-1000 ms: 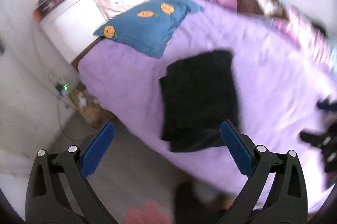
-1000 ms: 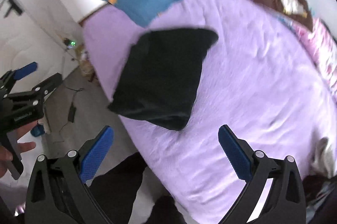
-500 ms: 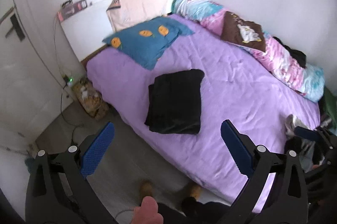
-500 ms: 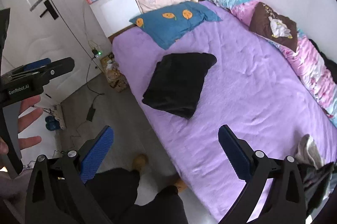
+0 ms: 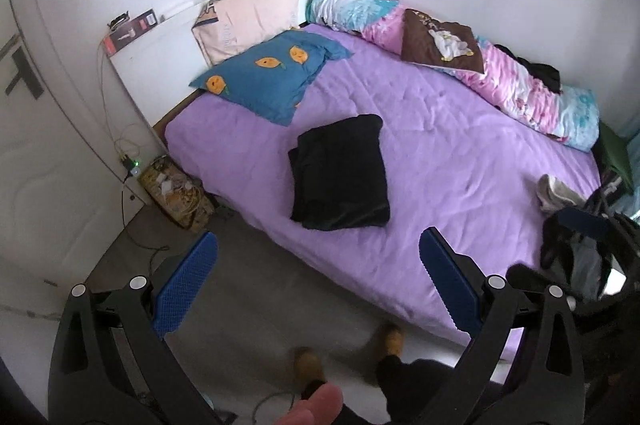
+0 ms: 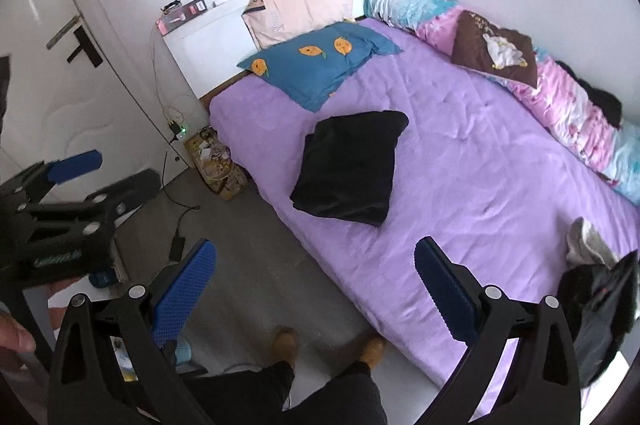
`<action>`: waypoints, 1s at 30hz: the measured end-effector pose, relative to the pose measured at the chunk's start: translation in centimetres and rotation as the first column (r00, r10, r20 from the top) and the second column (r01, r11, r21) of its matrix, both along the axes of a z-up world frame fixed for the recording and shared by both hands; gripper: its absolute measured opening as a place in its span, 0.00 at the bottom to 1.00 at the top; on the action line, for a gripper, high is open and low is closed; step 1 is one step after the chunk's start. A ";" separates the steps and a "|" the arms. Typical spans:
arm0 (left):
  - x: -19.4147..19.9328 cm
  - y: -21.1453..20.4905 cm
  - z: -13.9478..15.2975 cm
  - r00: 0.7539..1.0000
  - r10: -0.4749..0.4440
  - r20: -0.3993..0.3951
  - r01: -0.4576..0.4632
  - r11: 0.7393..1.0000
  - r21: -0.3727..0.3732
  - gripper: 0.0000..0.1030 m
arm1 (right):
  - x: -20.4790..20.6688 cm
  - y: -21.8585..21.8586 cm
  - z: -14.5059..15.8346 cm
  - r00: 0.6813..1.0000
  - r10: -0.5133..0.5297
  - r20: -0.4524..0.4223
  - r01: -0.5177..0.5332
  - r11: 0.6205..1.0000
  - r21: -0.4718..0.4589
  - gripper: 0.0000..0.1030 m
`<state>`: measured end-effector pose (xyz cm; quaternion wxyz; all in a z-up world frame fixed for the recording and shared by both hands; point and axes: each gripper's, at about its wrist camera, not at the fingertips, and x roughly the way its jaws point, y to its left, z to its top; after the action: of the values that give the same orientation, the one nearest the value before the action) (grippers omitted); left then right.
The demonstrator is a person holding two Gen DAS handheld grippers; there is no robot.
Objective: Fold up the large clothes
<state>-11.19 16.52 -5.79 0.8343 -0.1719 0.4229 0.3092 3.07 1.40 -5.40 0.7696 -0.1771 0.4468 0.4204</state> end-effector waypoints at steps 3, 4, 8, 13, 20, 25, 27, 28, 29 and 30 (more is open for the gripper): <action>-0.6 0.3 -0.2 1.000 0.003 0.007 -0.003 1.000 -0.003 0.94 | -0.6 0.1 0.4 0.999 0.015 0.030 -0.015 1.000 0.005 0.95; -0.6 0.5 -0.3 1.000 0.007 0.002 -0.007 1.000 -0.006 0.94 | -0.7 0.1 0.5 0.999 0.010 0.034 -0.010 1.000 0.002 0.95; -1.3 0.5 0.0 1.000 0.007 0.017 -0.007 1.000 0.012 0.94 | -0.5 -0.2 0.9 1.000 0.006 0.022 -0.007 1.000 0.021 0.95; -1.6 0.3 0.1 1.000 -0.004 0.023 0.004 1.000 -0.010 0.94 | -0.4 -0.4 0.7 1.000 0.021 0.004 -0.021 0.999 0.024 0.95; -1.2 -0.3 0.0 1.000 -0.012 0.018 0.012 1.000 -0.018 0.94 | 0.1 -0.8 0.8 1.000 0.010 -0.007 -0.010 0.999 0.033 0.95; -0.9 -0.8 -0.3 1.000 -0.019 0.014 0.019 1.000 -0.020 0.94 | 0.4 -1.0 0.8 1.000 0.003 -0.017 -0.002 0.999 0.038 0.95; -0.7 -1.0 -0.4 0.999 -0.032 0.019 0.032 0.999 -0.018 0.94 | 0.3 -1.0 0.7 1.000 0.010 -0.020 -0.009 0.999 0.035 0.95; -0.7 -1.0 -0.4 0.999 -0.032 0.015 0.032 0.999 -0.013 0.94 | 0.3 -0.9 0.7 1.000 0.014 -0.019 -0.013 0.999 0.034 0.95; -0.7 -0.9 -0.5 0.999 -0.031 0.014 0.031 0.999 -0.015 0.94 | 0.2 -0.8 0.7 1.000 0.018 -0.018 -0.018 0.999 0.034 0.95; -0.6 -0.9 -0.5 0.999 -0.031 0.015 0.031 0.999 -0.015 0.94 | 0.2 -0.8 0.7 1.000 0.022 -0.016 -0.021 0.999 0.036 0.95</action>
<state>-11.83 15.65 -6.30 0.8408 -0.1738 0.4216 0.2918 3.26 0.58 -4.71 0.7644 -0.1645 0.4436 0.4380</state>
